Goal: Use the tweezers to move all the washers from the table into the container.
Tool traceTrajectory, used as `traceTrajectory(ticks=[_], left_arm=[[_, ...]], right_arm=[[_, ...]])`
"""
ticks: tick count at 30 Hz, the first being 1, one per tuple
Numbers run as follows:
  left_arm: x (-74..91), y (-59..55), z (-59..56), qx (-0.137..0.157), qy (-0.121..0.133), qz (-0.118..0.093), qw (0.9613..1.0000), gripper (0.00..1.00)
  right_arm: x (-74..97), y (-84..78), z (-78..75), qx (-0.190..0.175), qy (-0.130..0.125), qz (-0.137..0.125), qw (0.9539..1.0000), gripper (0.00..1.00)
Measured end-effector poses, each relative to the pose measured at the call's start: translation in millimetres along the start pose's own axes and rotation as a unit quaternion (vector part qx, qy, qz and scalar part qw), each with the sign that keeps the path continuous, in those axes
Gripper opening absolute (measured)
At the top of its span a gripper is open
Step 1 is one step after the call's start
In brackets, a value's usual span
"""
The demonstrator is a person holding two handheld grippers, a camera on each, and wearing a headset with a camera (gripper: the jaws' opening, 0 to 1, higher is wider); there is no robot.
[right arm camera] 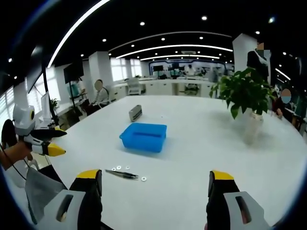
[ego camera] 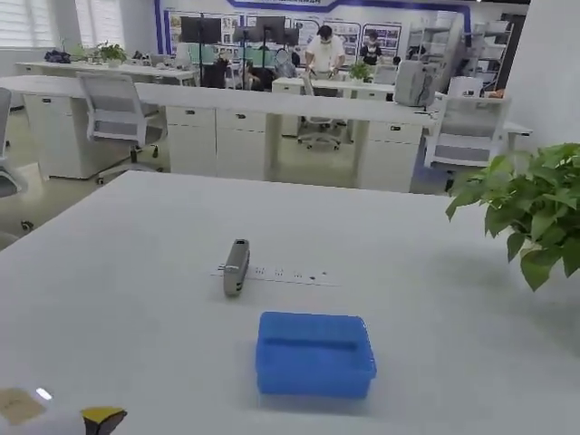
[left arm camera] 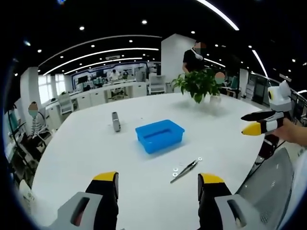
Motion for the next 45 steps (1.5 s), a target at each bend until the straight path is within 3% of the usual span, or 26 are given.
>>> traceTrajectory(ticks=[4, 6, 10, 14, 15, 18, 26, 36, 38, 39, 41, 42, 45], left_arm=[[-15.4, 0.0, -0.2, -0.008, -0.027, 0.009, 0.9996, 0.58], [-25.1, 0.5, -1.5, -0.024, -0.054, 0.015, 0.9982, 0.53], [-47.1, 0.5, -3.2, -0.037, -0.089, 0.023, 0.9951, 0.38], [-68.1, -4.5, -9.8, -0.042, -0.143, 0.029, 0.9884, 0.30], [-72.2, -5.2, -9.4, -0.041, -0.136, 0.029, 0.9895, 0.29], [-85.4, -9.8, -11.5, -0.059, -0.155, 0.044, 0.9851, 0.30], [-111.6, -28.4, -7.8, -0.091, -0.177, 0.080, 0.9767, 0.27], [-138.4, -45.2, -11.6, -0.152, -0.210, 0.117, 0.9586, 0.13], [-142.9, -47.6, -11.8, -0.156, -0.207, 0.119, 0.9583, 0.11], [-145.4, -49.5, -12.2, -0.162, -0.210, 0.127, 0.9557, 0.08], [-147.3, -50.1, -14.2, -0.172, -0.208, 0.123, 0.9549, 0.06], [-148.0, -47.5, -15.0, -0.173, -0.213, 0.111, 0.9551, 0.05], [-149.2, -46.2, -17.2, -0.166, -0.217, 0.114, 0.9552, 0.03]], right_arm=[[-3.6, -2.0, -2.6, 0.000, -0.003, 0.011, 0.9999, 0.90], [-5.0, -2.5, -3.9, 0.000, -0.005, 0.017, 0.9999, 0.90], [-5.9, -3.1, -6.2, 0.000, -0.007, 0.024, 0.9997, 0.90], [-6.6, -4.7, -7.3, 0.023, -0.015, 0.033, 0.9991, 0.91], [-6.9, -5.1, -6.8, 0.028, -0.015, 0.036, 0.9988, 0.90], [-6.5, -5.7, -4.3, 0.034, -0.010, 0.039, 0.9986, 0.91], [-7.7, -10.8, 1.9, 0.030, -0.002, 0.045, 0.9985, 0.91], [-12.6, -13.7, 4.6, 0.030, 0.001, 0.059, 0.9978, 0.91], [-13.6, -12.7, 5.0, 0.031, 0.002, 0.061, 0.9977, 0.91], [-13.8, -12.2, 5.3, 0.031, 0.002, 0.061, 0.9976, 0.91], [-14.1, -11.1, 5.8, 0.034, 0.002, 0.061, 0.9975, 0.91], [-14.5, -10.7, 6.4, 0.037, 0.003, 0.065, 0.9972, 0.90], [-14.3, -9.8, 7.2, 0.046, 0.004, 0.065, 0.9968, 0.90]])
Point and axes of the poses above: the centre of the closed fingertips' face, and the gripper's own axes: x roughly backward along the fingers, z roughly to its left, y roughly out of its top, the point moved 9 cm from there along x, roughly backward along the fingers, and after that the axes turned 9 degrees about -x, right-handed, at the moved point
